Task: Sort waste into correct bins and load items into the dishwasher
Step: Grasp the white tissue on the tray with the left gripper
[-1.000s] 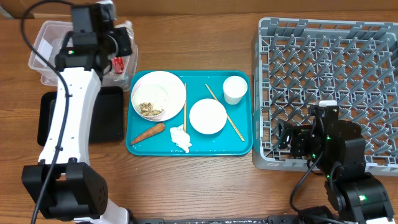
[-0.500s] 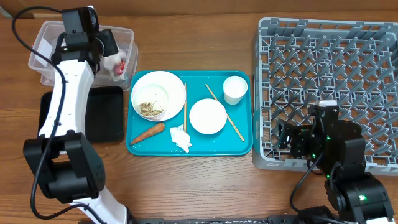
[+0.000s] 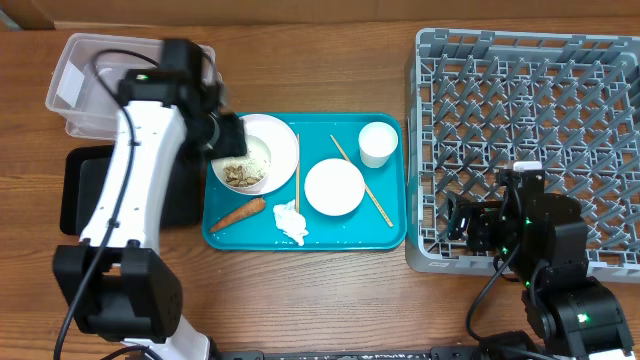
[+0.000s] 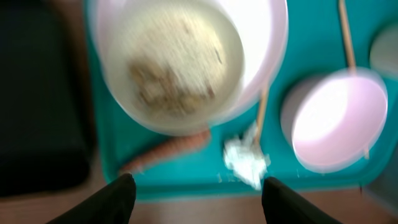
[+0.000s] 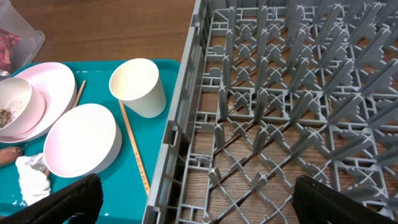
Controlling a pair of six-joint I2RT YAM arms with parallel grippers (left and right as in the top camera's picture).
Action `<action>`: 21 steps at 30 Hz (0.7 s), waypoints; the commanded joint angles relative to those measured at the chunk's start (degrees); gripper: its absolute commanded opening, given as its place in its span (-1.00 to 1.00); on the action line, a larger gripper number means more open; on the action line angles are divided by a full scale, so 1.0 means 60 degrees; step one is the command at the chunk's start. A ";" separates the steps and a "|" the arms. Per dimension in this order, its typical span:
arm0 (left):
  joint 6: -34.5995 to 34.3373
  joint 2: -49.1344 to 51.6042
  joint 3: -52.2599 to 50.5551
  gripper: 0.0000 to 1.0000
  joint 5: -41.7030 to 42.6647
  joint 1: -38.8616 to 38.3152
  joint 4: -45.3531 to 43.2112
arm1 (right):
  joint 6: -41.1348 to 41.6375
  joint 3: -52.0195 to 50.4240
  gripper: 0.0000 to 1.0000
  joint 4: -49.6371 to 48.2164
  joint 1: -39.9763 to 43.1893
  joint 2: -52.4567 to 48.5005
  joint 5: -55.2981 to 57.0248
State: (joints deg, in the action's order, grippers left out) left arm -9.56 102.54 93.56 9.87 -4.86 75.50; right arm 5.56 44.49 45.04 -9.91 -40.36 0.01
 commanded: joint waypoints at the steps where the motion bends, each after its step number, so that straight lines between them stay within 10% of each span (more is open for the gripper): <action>1: -0.0637 -0.0069 -0.0484 0.36 0.0357 -0.0732 0.0441 | 0.0040 0.0295 1.00 -0.0047 -0.0076 0.0051 -0.0011; 21: -0.1993 0.0062 -0.4823 0.41 0.0106 -0.2506 -0.4288 | 0.0040 0.0295 1.00 -0.0047 -0.0076 0.0051 -0.0011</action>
State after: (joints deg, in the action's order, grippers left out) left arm -20.47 102.54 66.48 11.38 -19.79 51.07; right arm 5.58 44.53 45.04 -9.91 -40.36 0.03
